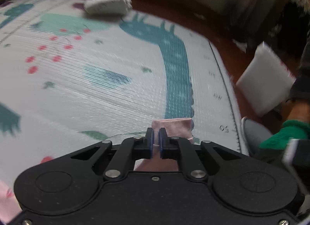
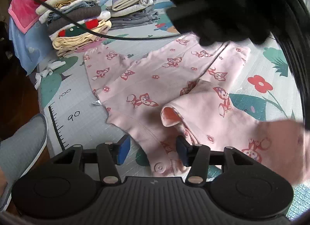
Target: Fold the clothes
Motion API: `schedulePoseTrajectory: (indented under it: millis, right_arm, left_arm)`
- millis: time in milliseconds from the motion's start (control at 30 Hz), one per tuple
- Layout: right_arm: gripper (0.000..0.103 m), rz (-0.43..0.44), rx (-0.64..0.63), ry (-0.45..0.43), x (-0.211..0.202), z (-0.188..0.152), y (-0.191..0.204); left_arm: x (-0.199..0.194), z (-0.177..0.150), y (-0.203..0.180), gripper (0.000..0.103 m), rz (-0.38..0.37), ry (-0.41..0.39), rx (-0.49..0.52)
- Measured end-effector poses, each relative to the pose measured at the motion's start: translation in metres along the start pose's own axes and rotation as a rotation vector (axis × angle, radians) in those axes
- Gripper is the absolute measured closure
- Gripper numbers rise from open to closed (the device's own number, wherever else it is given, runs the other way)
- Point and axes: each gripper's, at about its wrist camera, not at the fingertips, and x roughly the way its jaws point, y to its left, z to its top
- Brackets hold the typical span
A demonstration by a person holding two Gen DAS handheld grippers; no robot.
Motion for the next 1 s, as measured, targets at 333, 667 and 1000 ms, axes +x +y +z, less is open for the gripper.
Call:
schedulePoseTrajectory:
  millis: [333,667,1000]
  right_arm:
    - [0.048,0.013,-0.051,0.019,0.005,0.003,0.012]
    - [0.043,0.011,-0.212,-0.128,-0.033,-0.003,0.031]
    - [0.039,-0.002,-0.14,0.034,0.005,0.003,0.013]
  left_arm:
    - [-0.129,-0.047,0.026,0.099,0.158,-0.267,-0.239]
    - [-0.206,-0.096,0.047,0.099,0.253,-0.409,-0.405]
    - [-0.22,-0.107,0.045,0.099,0.259,-0.438,-0.419]
